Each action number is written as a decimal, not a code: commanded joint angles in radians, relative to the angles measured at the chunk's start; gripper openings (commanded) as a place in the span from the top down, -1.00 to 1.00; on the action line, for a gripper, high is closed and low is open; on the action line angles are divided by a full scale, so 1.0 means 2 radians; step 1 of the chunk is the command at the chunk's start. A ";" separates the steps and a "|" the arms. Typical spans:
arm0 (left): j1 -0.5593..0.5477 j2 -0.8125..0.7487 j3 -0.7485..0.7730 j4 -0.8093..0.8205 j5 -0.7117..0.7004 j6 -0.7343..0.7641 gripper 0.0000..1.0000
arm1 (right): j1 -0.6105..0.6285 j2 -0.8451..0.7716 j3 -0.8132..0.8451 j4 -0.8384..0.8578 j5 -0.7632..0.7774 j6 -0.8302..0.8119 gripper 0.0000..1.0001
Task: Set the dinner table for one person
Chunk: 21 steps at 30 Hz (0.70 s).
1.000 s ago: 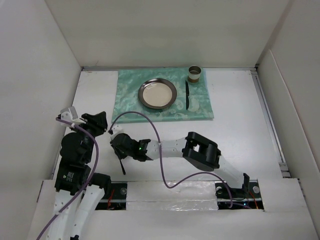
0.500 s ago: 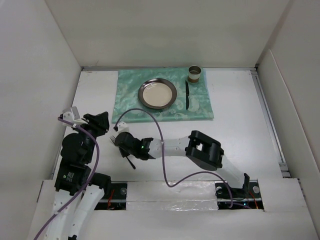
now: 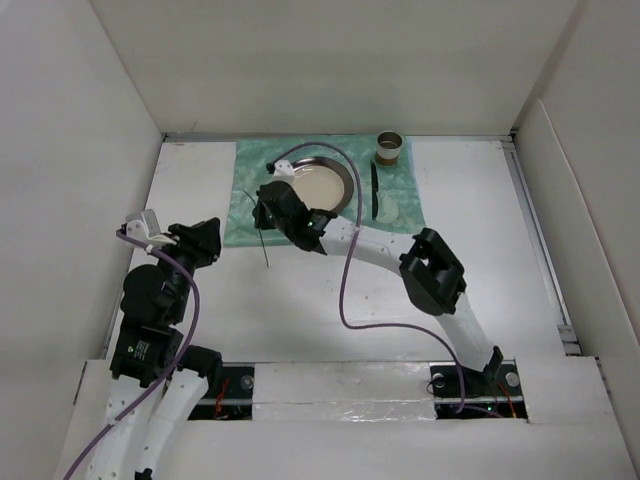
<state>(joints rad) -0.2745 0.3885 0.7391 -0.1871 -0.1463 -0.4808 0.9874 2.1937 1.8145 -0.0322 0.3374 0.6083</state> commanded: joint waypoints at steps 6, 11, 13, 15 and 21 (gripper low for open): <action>-0.003 0.010 -0.008 0.033 0.017 -0.003 0.38 | -0.028 0.125 0.206 -0.063 0.015 0.052 1.00; -0.008 0.011 -0.009 0.028 0.012 0.002 0.38 | -0.034 0.145 0.244 -0.082 0.010 0.045 1.00; -0.008 0.008 -0.008 0.028 0.010 0.003 0.38 | -0.027 0.104 0.154 -0.050 0.021 0.033 1.00; -0.008 0.009 -0.007 0.031 0.012 0.001 0.38 | -0.027 0.098 0.124 -0.040 0.012 0.033 1.00; -0.008 0.011 -0.009 0.034 0.026 0.000 0.38 | -0.040 0.144 0.175 -0.110 -0.002 0.012 0.48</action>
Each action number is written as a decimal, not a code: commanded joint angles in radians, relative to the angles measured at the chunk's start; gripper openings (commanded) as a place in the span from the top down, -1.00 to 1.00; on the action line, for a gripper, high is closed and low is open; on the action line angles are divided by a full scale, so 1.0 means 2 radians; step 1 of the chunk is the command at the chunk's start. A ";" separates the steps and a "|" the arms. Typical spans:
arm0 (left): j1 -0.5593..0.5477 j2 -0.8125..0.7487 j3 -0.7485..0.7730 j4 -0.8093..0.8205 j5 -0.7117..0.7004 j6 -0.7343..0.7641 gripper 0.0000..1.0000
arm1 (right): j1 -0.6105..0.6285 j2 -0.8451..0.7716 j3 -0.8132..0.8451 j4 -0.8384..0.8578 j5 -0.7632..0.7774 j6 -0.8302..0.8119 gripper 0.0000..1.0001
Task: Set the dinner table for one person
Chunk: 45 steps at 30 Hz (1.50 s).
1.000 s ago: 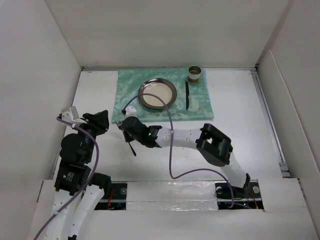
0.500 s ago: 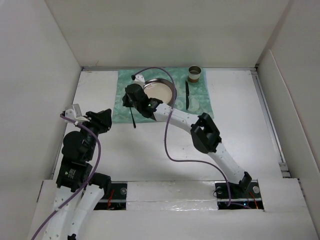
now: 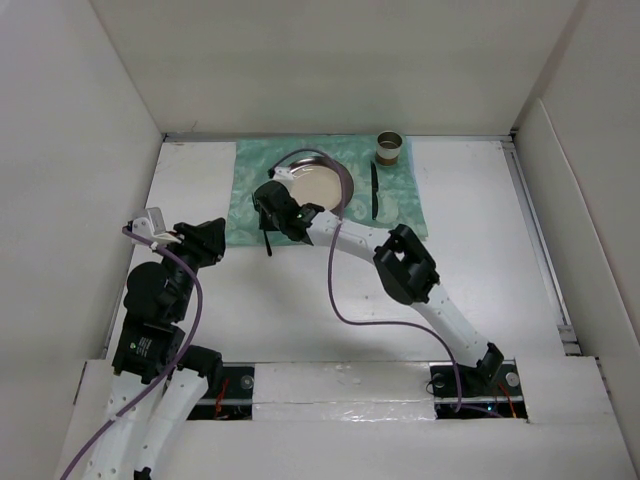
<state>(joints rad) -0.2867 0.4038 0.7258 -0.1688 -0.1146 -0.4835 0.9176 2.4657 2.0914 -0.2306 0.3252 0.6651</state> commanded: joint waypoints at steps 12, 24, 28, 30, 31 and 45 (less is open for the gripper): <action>-0.002 -0.006 -0.004 0.023 0.010 -0.001 0.38 | 0.004 0.050 0.063 -0.041 0.001 -0.017 0.44; -0.008 -0.033 -0.002 0.025 0.007 0.002 0.37 | 0.009 0.066 0.111 -0.122 0.018 -0.020 0.53; -0.008 -0.040 0.000 0.024 0.011 0.008 0.36 | 0.014 0.065 0.112 -0.142 0.038 -0.020 0.54; -0.008 -0.031 -0.002 0.018 -0.002 0.013 0.36 | 0.024 0.042 0.084 -0.094 0.025 -0.040 0.45; -0.008 -0.031 -0.002 0.013 -0.002 0.013 0.36 | 0.024 0.042 0.083 -0.094 0.025 -0.040 0.39; 0.013 0.175 0.027 -0.004 0.037 -0.002 0.42 | -0.010 -0.411 -0.379 0.181 0.008 -0.110 1.00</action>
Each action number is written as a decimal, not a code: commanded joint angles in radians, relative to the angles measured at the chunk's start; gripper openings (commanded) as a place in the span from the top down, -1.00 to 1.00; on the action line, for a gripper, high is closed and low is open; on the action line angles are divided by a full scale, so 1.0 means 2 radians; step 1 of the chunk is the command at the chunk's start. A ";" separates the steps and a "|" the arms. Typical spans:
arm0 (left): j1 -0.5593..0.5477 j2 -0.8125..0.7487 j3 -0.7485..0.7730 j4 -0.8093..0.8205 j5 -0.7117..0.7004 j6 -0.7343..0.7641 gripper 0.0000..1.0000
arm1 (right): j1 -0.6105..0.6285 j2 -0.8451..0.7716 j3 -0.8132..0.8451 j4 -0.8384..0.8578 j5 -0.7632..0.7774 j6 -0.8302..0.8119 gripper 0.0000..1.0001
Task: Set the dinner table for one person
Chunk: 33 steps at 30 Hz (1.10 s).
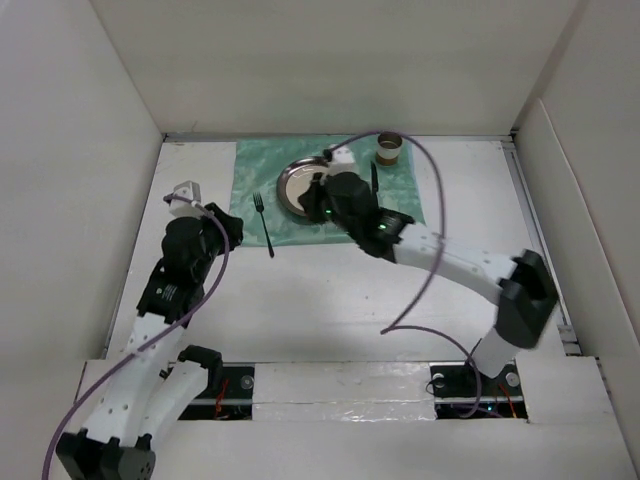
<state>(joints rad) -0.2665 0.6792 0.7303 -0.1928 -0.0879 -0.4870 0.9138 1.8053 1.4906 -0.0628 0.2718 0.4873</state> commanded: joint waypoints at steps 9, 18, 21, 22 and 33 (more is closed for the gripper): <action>0.003 0.229 0.065 0.023 0.020 -0.013 0.60 | -0.023 -0.363 -0.335 0.108 0.052 -0.056 0.99; -0.023 0.426 0.153 0.019 -0.073 -0.028 0.55 | -0.055 -0.446 -0.408 0.105 0.042 -0.099 0.83; -0.023 0.464 0.164 0.028 -0.102 -0.031 0.64 | -0.067 -0.475 -0.438 0.120 0.027 -0.094 0.83; -0.023 0.470 0.166 0.035 -0.102 -0.031 0.64 | -0.072 -0.485 -0.452 0.135 0.026 -0.090 0.83; -0.023 0.562 0.211 0.049 -0.110 -0.020 0.68 | -0.098 -0.468 -0.447 0.120 -0.010 -0.084 0.82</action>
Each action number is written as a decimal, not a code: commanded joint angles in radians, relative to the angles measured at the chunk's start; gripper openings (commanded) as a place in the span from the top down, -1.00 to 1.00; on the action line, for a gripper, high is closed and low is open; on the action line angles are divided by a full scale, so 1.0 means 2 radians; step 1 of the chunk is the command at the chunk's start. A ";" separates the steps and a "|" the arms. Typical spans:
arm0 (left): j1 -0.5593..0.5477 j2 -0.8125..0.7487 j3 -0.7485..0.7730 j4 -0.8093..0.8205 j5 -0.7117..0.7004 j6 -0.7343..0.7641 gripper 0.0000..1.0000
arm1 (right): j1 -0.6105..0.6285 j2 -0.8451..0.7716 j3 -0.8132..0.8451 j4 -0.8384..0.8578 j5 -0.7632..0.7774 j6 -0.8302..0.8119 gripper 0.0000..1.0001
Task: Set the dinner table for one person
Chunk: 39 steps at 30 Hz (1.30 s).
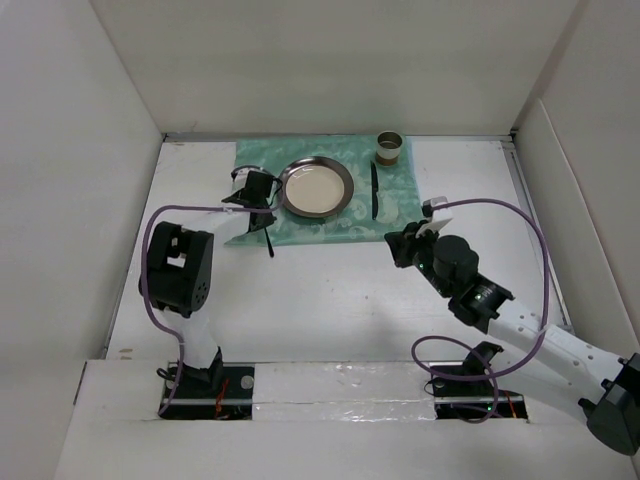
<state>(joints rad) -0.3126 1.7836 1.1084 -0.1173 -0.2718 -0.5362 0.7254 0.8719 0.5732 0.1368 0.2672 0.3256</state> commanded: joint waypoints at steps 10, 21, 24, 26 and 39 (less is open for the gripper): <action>0.000 0.043 0.040 0.003 -0.034 0.011 0.72 | -0.004 0.004 0.014 0.020 -0.002 -0.007 0.81; 0.000 0.060 0.055 -0.015 -0.034 0.025 1.00 | 0.001 0.000 0.012 0.024 0.012 -0.007 0.81; 0.000 0.051 0.062 -0.027 -0.037 0.035 1.00 | 0.001 -0.003 0.013 0.014 0.011 -0.006 0.80; 0.000 0.042 0.078 -0.049 -0.043 0.047 1.00 | 0.001 -0.004 0.010 0.022 0.013 -0.006 0.80; 0.000 0.022 0.170 -0.099 -0.041 0.123 1.00 | -0.008 0.006 0.012 0.020 0.006 -0.003 0.80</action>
<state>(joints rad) -0.3130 1.8557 1.3476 -0.3046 -0.3557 -0.3439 0.7212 0.8795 0.5732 0.1371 0.2707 0.3252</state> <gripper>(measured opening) 0.035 0.100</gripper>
